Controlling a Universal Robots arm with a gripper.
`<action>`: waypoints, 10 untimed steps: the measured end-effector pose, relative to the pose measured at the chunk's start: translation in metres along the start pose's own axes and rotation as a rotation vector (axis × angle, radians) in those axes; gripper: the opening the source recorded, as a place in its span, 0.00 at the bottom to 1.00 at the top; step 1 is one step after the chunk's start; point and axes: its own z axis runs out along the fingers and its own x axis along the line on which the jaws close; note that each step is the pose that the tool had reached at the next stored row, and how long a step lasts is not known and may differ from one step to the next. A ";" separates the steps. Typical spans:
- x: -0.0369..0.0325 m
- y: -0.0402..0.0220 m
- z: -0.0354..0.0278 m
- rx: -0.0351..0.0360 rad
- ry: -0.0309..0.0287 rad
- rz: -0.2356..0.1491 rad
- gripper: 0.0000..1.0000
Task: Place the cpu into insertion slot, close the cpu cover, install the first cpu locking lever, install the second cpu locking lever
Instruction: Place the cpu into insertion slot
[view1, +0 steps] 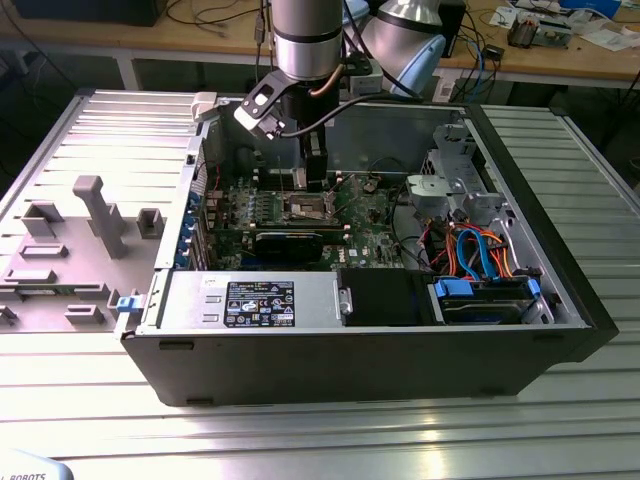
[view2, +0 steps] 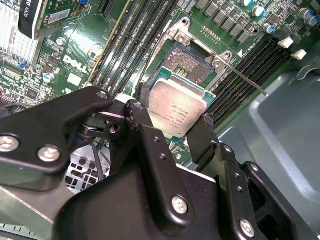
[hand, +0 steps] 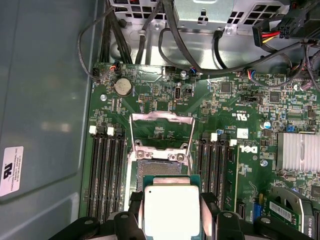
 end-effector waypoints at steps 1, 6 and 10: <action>0.0000 0.0000 0.0000 0.0000 0.0000 0.000 0.54; 0.0000 -0.0003 0.0027 -0.0001 0.0001 0.000 0.54; -0.0001 -0.0010 0.0072 -0.0001 0.0000 0.000 0.54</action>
